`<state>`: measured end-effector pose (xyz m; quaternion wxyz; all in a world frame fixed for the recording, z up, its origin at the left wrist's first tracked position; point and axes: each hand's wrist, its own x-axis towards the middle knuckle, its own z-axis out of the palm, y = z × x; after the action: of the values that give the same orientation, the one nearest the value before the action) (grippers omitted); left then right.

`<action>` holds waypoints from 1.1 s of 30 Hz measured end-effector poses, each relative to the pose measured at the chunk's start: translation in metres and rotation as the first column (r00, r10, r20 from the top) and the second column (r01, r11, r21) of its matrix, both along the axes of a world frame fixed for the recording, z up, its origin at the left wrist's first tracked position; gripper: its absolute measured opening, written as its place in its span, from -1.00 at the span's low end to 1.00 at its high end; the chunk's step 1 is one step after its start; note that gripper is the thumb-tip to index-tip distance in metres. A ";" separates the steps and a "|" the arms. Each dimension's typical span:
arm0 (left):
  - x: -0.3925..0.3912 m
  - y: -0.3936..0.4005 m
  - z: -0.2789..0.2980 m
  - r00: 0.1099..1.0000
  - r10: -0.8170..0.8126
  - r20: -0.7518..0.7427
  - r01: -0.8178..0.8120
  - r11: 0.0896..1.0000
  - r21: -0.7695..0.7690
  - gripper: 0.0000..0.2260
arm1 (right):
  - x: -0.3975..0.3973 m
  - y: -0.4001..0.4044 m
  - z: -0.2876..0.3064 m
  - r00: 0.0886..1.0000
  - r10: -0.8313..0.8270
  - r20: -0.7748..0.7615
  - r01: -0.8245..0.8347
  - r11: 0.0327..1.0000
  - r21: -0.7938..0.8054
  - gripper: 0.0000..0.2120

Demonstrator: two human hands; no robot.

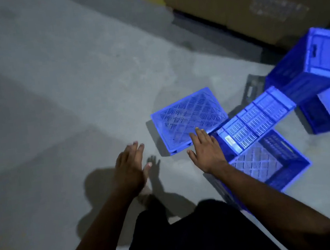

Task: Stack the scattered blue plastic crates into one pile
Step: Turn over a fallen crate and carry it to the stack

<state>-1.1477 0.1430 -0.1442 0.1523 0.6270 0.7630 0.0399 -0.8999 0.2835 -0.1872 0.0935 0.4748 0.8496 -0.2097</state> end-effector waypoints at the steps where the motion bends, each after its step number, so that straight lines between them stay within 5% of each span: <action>1: -0.021 0.019 0.002 0.998 -0.056 0.001 0.056 0.998 0.002 -0.45 | -0.016 0.003 -0.002 0.998 -0.066 -0.010 0.066 0.998 0.005 -0.37; 6: -0.099 0.134 0.001 0.903 -0.430 -0.023 0.426 0.900 -0.088 -0.42 | -0.073 0.017 -0.012 0.896 -0.442 -0.046 0.440 0.896 -0.055 -0.40; 12: -0.134 0.268 -0.062 0.699 -0.715 -0.028 0.714 0.699 -0.038 -0.45 | -0.115 0.050 -0.088 0.730 -0.684 0.000 0.674 0.719 -0.167 -0.39; 17: -0.143 0.349 -0.185 0.547 -0.837 0.035 0.837 0.545 -0.052 -0.46 | -0.135 0.095 -0.200 0.669 -0.733 0.122 0.736 0.629 -0.251 -0.38; 24: -0.131 0.428 -0.369 0.256 -0.966 0.043 0.964 0.252 -0.089 -0.43 | -0.146 0.138 -0.355 0.489 -0.853 0.182 0.871 0.466 -0.156 -0.41; 28: -0.124 0.470 -0.471 0.151 -0.988 -0.025 0.980 0.153 -0.126 -0.40 | -0.148 0.150 -0.443 0.276 -0.946 0.169 0.960 0.279 -0.010 -0.40; 33: -0.110 0.483 -0.527 0.086 -0.996 -0.013 0.979 0.087 -0.185 -0.31 | -0.149 0.151 -0.496 0.030 -0.990 0.138 0.998 0.022 -0.060 -0.35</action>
<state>-1.2574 0.6260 -0.6711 0.1273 0.9664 0.1511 -0.1642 -1.0493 0.4346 -0.6828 -0.0217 0.9297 0.2593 -0.2605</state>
